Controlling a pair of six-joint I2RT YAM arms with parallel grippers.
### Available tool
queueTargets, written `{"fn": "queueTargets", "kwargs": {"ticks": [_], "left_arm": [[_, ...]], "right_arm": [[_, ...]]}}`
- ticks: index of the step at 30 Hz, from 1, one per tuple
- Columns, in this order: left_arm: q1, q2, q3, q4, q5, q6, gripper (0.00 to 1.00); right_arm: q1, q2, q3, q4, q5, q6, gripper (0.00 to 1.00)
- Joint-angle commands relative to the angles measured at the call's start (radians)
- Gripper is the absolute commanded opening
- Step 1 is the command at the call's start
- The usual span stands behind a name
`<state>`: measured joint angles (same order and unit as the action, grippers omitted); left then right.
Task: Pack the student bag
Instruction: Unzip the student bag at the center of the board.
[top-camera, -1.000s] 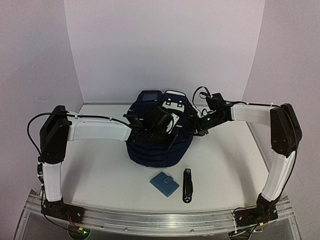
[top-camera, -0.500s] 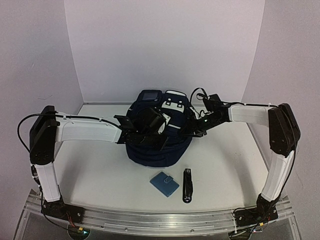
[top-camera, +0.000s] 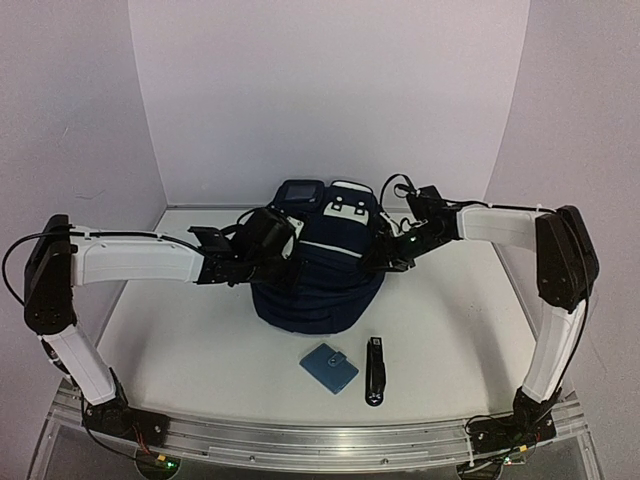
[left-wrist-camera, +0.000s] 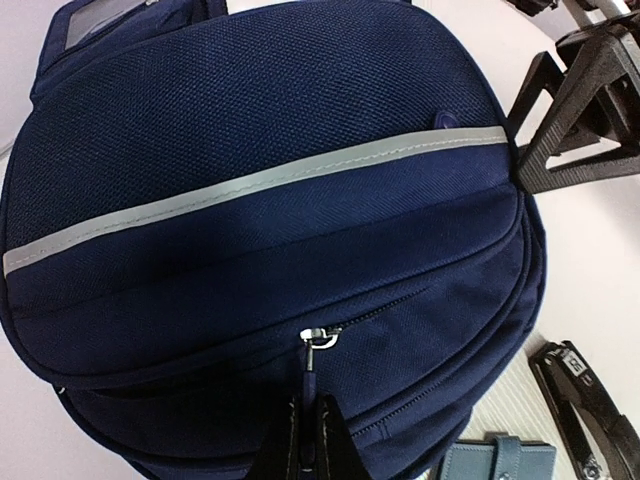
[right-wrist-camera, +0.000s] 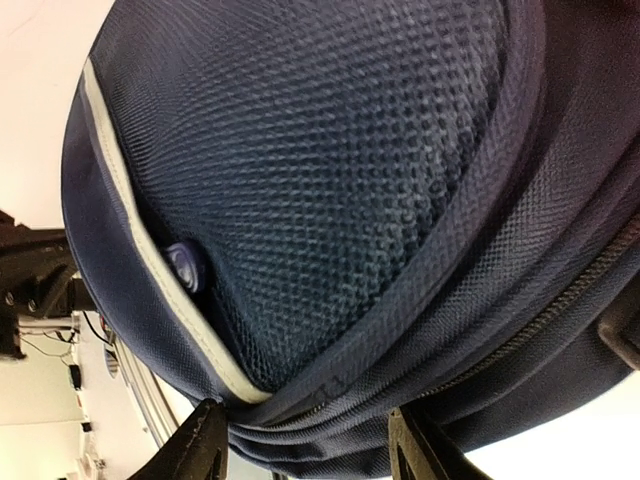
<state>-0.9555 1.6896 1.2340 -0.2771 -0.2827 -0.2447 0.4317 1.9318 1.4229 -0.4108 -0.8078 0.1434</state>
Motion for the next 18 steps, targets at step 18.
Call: {"fn": "queueTargets", "kwargs": {"ticks": [18], "left_arm": [[0.079,-0.055,-0.024,0.194,0.28,-0.154,0.0]], "right_arm": [[0.208,-0.095,0.226,-0.16,0.356,-0.437,0.54]]}}
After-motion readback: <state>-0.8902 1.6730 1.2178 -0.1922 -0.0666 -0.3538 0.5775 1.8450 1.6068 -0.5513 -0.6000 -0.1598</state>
